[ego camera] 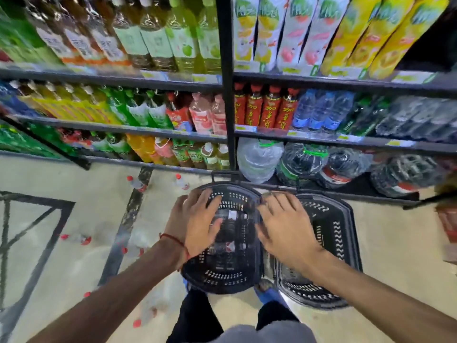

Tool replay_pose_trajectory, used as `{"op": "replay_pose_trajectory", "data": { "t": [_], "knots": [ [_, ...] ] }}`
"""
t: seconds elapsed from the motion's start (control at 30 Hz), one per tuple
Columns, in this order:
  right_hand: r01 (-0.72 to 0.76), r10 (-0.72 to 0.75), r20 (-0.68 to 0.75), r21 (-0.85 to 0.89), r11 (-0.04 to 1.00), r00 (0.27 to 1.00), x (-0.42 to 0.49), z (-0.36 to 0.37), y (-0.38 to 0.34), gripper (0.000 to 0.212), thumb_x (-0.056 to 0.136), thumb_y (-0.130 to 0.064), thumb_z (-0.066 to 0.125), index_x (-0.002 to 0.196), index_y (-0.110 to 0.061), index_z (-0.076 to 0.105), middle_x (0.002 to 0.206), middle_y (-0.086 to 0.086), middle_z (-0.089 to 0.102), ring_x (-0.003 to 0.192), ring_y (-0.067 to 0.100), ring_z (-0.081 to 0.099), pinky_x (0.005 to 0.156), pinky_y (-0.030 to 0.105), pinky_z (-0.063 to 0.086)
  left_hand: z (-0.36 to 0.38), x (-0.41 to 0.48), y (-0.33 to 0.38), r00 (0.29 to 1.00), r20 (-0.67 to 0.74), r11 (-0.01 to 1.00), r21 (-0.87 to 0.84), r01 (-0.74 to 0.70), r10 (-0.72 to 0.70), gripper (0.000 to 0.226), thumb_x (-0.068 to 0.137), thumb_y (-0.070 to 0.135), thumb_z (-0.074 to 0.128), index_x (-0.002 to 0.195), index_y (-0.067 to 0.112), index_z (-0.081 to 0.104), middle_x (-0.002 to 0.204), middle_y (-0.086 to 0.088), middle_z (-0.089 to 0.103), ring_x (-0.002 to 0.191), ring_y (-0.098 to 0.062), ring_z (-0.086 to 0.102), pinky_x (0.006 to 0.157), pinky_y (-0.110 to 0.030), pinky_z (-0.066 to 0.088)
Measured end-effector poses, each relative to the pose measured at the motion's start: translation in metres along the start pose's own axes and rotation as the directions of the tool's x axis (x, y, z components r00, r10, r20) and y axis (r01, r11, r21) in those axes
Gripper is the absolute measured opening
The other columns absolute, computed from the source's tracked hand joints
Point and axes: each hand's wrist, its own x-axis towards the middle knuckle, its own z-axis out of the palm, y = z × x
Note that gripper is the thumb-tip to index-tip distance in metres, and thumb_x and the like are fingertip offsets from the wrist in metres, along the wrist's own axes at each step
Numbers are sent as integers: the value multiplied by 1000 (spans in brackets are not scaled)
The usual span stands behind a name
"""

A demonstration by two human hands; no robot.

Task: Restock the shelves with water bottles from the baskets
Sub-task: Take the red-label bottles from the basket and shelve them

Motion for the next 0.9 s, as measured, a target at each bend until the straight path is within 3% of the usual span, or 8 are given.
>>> {"op": "replay_pose_trajectory", "data": {
  "t": [0.17,0.3,0.53,0.77,0.9],
  "knots": [
    [-325,323,42,30,945,945,-3,-1,-54,34,94,-46,54,108,-17,66,112,8,62,112,32,55,109,48,39,1,30,-52,956,18,954,60,-294,293,52,93,52,56,136,23,58,136,-4,58,124,-27,52,98,-47,44],
    [-485,482,63,48,873,874,-18,-6,-98,34,92,-45,54,108,-17,66,113,7,62,115,33,55,111,49,38,-2,35,-73,907,18,904,74,-421,421,54,97,51,49,144,25,51,143,-4,53,129,-27,49,101,-47,42],
    [-584,585,7,67,809,811,-40,3,-144,30,91,-42,57,101,-14,64,108,6,60,110,32,55,108,48,41,0,23,-83,827,-36,827,84,-556,560,49,91,46,62,133,20,63,130,-6,62,119,-30,58,96,-48,49],
    [-650,650,35,106,753,759,-49,14,-175,29,91,-41,52,98,-15,63,106,7,59,105,32,55,106,47,41,10,9,-85,805,-26,802,114,-587,593,47,90,43,65,130,19,63,124,-7,63,109,-30,61,81,-45,52],
    [-711,710,41,71,700,703,-41,18,-180,29,91,-42,57,97,-14,63,103,7,59,100,31,54,103,45,41,20,27,-89,751,-34,750,95,-655,660,45,92,44,55,129,20,63,124,-4,63,112,-28,59,88,-45,49]
  ]
}}
